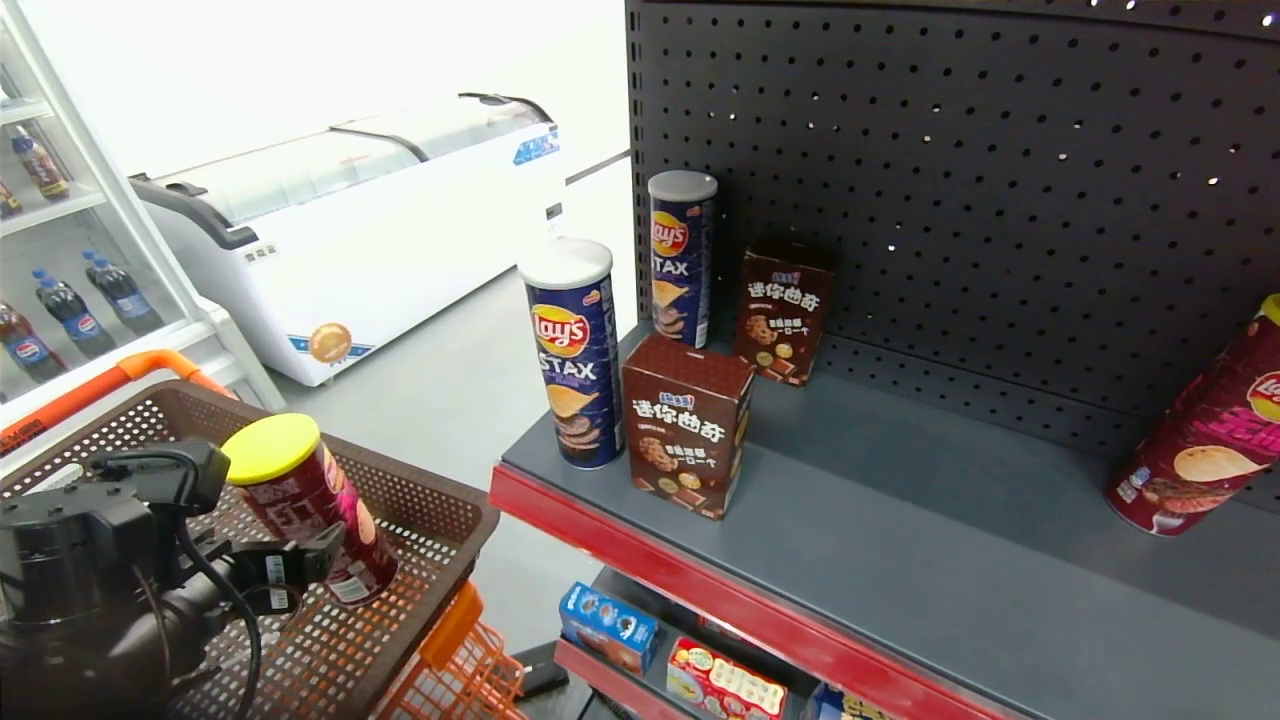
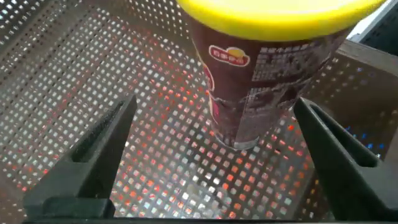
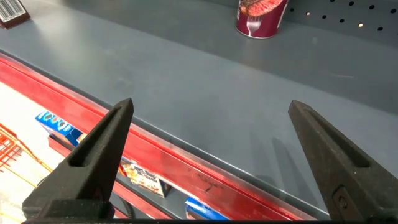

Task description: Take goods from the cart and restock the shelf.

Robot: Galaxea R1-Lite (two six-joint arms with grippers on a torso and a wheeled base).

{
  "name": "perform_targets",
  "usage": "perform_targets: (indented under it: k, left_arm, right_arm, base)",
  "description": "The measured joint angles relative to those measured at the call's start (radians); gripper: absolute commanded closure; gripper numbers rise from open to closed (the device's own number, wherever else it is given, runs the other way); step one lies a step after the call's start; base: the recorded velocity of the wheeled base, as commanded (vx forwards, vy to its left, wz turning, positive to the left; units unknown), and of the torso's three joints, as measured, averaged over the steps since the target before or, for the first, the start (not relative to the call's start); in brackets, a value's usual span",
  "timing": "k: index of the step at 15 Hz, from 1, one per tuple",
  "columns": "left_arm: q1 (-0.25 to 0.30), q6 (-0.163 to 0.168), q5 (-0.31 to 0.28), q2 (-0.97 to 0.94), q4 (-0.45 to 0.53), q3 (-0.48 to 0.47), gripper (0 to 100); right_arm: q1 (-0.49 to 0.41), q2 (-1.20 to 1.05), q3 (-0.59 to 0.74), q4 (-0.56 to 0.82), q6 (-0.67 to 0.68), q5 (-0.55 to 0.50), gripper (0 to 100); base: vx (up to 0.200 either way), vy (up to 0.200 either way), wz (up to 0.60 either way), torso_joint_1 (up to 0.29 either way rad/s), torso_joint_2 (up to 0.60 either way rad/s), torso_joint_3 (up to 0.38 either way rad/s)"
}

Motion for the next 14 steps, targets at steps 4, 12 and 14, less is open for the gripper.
perform_targets:
  k: [4,12,14]
  left_arm:
    - [0.012,-0.007,0.002,0.071,-0.04,-0.018,0]
    - [0.017,-0.06,0.002,0.141,-0.04,-0.08,0]
    - [0.017,-0.066,0.002,0.157,-0.038,-0.087,0]
  right_arm:
    - [-0.001,0.0,0.0,0.0,0.0,0.0,0]
    - [0.0,0.0,0.0,0.0,0.0,0.0,0]
    - [0.0,0.0,0.0,0.0,0.0,0.0,0]
  base:
    - [0.0,0.0,0.0,0.0,0.0,0.0]
    - [0.0,0.0,0.0,0.0,0.0,0.0]
    - [0.0,0.0,0.0,0.0,0.0,0.0]
